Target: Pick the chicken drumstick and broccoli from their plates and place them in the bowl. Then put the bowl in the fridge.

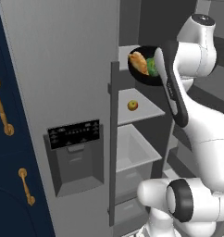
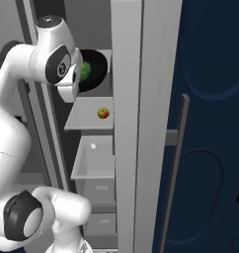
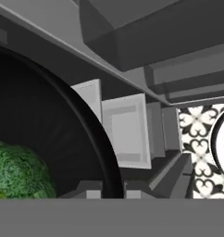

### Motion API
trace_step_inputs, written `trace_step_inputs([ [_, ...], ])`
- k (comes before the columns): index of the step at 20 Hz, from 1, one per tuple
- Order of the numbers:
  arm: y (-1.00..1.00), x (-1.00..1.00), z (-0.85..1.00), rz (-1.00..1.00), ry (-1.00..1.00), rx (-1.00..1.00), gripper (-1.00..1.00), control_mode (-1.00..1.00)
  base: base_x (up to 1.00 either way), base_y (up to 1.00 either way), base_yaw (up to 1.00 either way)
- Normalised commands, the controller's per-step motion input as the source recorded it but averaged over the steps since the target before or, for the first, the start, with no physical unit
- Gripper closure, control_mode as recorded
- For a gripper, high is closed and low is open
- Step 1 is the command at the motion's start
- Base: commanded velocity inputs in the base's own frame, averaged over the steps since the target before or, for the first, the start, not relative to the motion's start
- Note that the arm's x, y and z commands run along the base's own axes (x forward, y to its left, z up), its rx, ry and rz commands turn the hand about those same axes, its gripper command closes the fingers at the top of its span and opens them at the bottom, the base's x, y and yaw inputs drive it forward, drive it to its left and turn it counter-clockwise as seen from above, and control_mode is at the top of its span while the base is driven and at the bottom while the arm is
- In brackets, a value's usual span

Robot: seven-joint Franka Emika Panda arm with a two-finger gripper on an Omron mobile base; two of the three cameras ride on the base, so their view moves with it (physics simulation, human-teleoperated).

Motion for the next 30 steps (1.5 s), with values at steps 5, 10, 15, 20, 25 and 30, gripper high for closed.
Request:
trace_step_inputs([
  [5,0.00,0.42,0.00,0.00,-0.13,0.01,1.00,-1.00,0.00,0.00,0.00],
  [10,0.04,0.43,0.00,0.00,-0.15,0.01,1.00,-1.00,0.00,0.00,0.00],
  [15,0.00,0.70,0.09,0.06,0.00,0.09,1.00,-1.00,0.00,0.00,0.00],
  [20,0.02,0.90,0.01,0.08,0.09,0.05,1.00,-1.00,0.00,0.00,0.00],
  [25,0.18,0.61,0.06,0.01,0.04,0.00,1.00,-1.00,0.00,0.00,0.00],
  [30,0.11,0.38,0.05,0.00,0.00,0.00,1.00,-1.00,0.00,0.00,0.00],
])
